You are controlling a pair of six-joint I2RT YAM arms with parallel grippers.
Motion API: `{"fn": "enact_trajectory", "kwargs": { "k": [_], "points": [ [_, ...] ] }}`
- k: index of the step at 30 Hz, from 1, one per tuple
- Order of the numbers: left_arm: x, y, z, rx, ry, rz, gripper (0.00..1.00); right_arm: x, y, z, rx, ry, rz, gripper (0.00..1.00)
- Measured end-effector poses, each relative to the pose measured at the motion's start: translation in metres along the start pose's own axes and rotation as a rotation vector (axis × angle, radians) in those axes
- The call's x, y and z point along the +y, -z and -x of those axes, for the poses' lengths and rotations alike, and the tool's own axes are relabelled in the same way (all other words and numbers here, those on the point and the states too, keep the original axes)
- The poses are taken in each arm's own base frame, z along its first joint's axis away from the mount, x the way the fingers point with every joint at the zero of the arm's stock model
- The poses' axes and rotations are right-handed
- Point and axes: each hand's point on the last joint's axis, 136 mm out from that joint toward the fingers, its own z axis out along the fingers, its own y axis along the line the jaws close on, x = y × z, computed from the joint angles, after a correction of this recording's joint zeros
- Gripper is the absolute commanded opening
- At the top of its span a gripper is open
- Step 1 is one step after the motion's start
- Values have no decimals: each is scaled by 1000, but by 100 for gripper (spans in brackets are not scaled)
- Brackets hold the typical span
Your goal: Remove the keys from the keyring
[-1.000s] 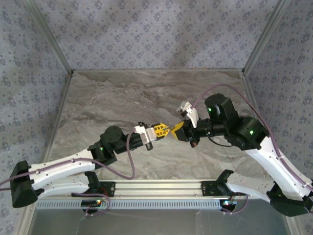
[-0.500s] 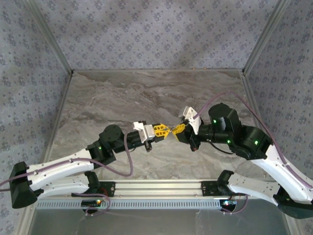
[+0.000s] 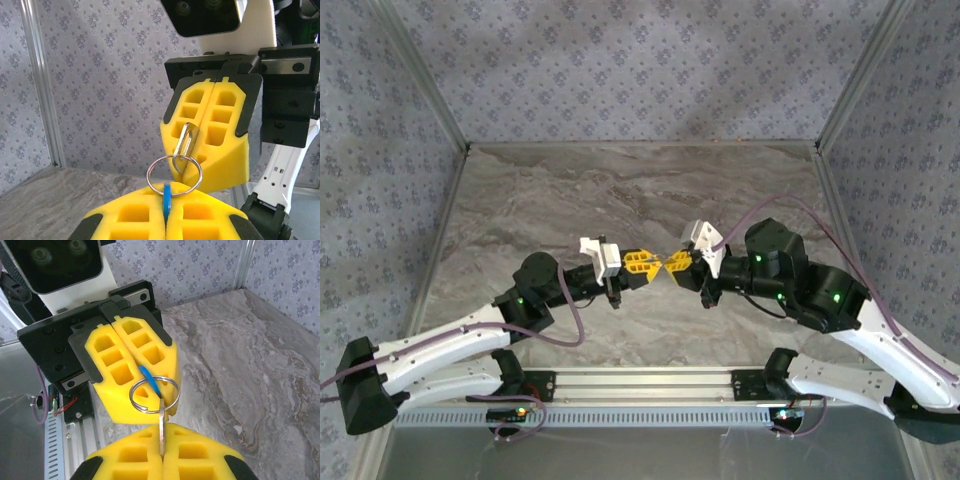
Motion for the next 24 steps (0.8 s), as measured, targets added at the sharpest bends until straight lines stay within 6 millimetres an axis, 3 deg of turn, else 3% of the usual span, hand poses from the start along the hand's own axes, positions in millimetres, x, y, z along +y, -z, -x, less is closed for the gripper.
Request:
{"fn": "enact_trajectory", "kwargs": {
  "k": [7,10,14,18,24],
  "points": [
    [0,2,3,-6,40,-7,2,1,-1,6,-22,33,-22,0],
    [1,2,-1,12,42,1,18,-2,-3,6,21,11,-34,0],
    [8,2,-6,29,27,31,30,-9,2,15,46,-25,-75,0],
    [10,2,-7,35,-2,48,40,-9,9,13,77,-61,-81,0],
    [-6,-2,-10,43,-80,24,43,-10,7,4,151,-111,-89,0]
  ]
}}
